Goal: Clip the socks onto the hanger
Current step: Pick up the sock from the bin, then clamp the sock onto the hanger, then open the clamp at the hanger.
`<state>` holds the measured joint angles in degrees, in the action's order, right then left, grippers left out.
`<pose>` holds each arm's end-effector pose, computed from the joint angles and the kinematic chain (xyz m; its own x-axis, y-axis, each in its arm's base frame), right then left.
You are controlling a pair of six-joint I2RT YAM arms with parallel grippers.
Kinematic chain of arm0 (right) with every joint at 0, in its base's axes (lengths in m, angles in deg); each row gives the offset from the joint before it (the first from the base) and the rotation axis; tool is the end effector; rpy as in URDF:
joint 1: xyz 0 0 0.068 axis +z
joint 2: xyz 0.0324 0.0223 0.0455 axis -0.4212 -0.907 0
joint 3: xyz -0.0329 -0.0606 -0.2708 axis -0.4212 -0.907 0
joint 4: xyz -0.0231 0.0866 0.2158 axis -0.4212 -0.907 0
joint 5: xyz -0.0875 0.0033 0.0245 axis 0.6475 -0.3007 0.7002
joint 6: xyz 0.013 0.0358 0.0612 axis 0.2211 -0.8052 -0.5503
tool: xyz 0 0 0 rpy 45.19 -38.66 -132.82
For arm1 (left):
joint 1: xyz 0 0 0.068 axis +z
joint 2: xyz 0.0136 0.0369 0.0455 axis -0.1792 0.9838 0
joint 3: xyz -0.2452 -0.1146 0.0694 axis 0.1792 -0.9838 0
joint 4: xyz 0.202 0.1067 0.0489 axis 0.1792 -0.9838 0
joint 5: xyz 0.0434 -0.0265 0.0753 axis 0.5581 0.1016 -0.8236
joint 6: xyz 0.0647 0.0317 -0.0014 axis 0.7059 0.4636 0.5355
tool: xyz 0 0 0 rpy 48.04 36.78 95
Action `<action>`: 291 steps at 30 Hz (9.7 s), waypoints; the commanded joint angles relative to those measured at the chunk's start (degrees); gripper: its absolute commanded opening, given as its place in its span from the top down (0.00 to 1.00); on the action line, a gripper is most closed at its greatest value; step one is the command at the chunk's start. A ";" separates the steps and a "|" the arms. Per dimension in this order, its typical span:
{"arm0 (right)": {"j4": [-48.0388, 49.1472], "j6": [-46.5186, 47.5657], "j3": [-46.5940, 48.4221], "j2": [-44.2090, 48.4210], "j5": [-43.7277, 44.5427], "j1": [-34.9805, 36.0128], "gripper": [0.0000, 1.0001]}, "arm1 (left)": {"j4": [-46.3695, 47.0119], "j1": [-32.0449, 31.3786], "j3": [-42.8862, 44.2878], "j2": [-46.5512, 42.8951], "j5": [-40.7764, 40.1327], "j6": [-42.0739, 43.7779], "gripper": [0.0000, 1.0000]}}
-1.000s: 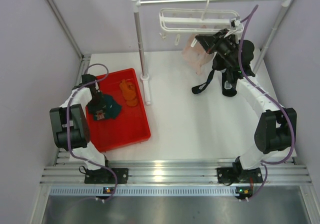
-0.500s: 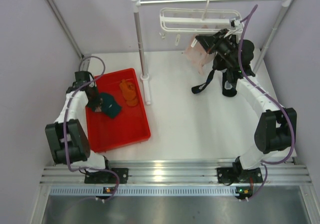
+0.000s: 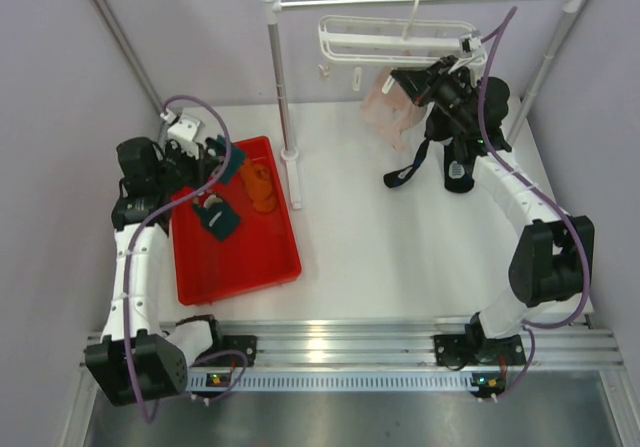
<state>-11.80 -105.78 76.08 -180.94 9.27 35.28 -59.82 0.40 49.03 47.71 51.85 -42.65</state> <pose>0.3601 0.0964 0.4227 -0.0685 0.4421 -0.8943 -0.6929 0.6239 0.3615 0.2274 0.0103 0.3574 -0.3005 0.1648 -0.9394 0.4191 0.9076 0.0252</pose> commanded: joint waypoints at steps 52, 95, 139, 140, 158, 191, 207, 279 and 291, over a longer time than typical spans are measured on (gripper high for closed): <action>0.14 0.18 4.30 0.18 0.86 0.79 1.00 | 26.98 -45.35 44.35 44.22 -13.53 -2.59 1.00; 2.61 -3.43 6.15 -1.05 -2.48 0.53 0.54 | 42.53 -42.29 24.16 30.79 -14.05 -13.82 0.52; 1.11 -1.50 3.86 3.17 -5.11 -0.44 0.56 | 50.37 -40.52 34.59 42.29 -14.61 -9.18 0.74; 0.85 -1.23 3.86 3.61 -5.46 -0.61 0.56 | 49.67 -40.34 34.76 42.20 -13.10 -8.75 0.74; 8.56 0.27 5.63 2.73 -30.23 -3.60 0.47 | 29.45 -36.21 50.14 46.15 17.93 -4.79 0.73; 17.28 -0.09 8.35 -5.62 -26.74 0.53 0.47 | 25.67 -35.86 55.33 50.37 32.61 -0.04 0.82; 18.43 1.67 6.68 -4.56 -24.89 1.67 0.94 | 29.01 -35.86 54.28 50.20 29.11 -4.52 0.76; -20.60 8.00 20.83 -1.66 -19.00 2.02 0.98 | 31.73 -45.00 44.52 43.60 -6.85 25.10 0.73; -16.11 -5.36 17.22 -1.13 -15.05 -0.79 0.38 | 33.13 -44.30 44.70 44.04 -3.33 19.56 1.00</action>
<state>-32.35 -106.23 93.89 -183.22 -8.89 35.65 -29.09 -43.82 91.71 91.71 45.05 -20.56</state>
